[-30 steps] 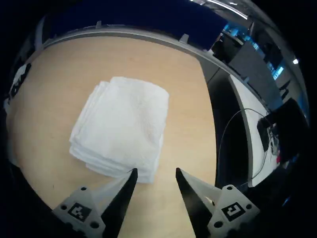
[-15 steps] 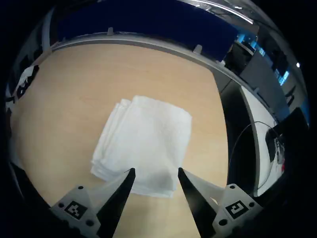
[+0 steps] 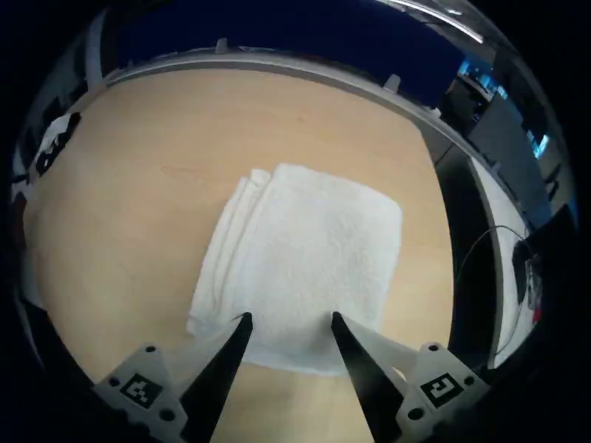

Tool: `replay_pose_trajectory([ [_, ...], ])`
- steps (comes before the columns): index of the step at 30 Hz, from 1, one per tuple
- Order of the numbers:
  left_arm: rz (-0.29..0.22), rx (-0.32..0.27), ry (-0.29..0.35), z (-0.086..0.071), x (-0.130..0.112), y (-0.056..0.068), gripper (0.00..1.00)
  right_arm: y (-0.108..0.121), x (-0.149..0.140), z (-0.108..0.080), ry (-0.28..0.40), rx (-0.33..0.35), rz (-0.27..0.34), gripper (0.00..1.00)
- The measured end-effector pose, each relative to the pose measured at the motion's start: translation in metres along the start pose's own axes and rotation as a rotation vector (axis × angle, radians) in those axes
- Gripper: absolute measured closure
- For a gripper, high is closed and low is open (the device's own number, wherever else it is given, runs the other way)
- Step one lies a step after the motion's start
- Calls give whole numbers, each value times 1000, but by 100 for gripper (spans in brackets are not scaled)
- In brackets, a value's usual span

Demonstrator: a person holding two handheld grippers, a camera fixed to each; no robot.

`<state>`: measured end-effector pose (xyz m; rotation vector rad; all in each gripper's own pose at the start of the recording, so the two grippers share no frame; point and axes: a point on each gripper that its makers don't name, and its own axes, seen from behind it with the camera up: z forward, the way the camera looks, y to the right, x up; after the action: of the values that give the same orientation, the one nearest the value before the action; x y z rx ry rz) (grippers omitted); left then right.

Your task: Fold towel

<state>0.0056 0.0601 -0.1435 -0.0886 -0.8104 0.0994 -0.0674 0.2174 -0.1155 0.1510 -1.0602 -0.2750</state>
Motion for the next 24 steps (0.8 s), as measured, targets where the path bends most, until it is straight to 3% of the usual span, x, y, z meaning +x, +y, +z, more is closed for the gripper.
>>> replay_pose_trajectory([
  [6, 1, 2, 0, 1, 2, 0, 21, 1, 5, -1, 16, 5, 16, 17],
  [14, -7, 1, 3, 4, 6, 2, 21, 19, 46, -12, 80, -11, -1, 17],
  [24, -21, 21, 3, -2, 3, -2, 21, 24, 81, 3, 101, 7, -6, 17],
])
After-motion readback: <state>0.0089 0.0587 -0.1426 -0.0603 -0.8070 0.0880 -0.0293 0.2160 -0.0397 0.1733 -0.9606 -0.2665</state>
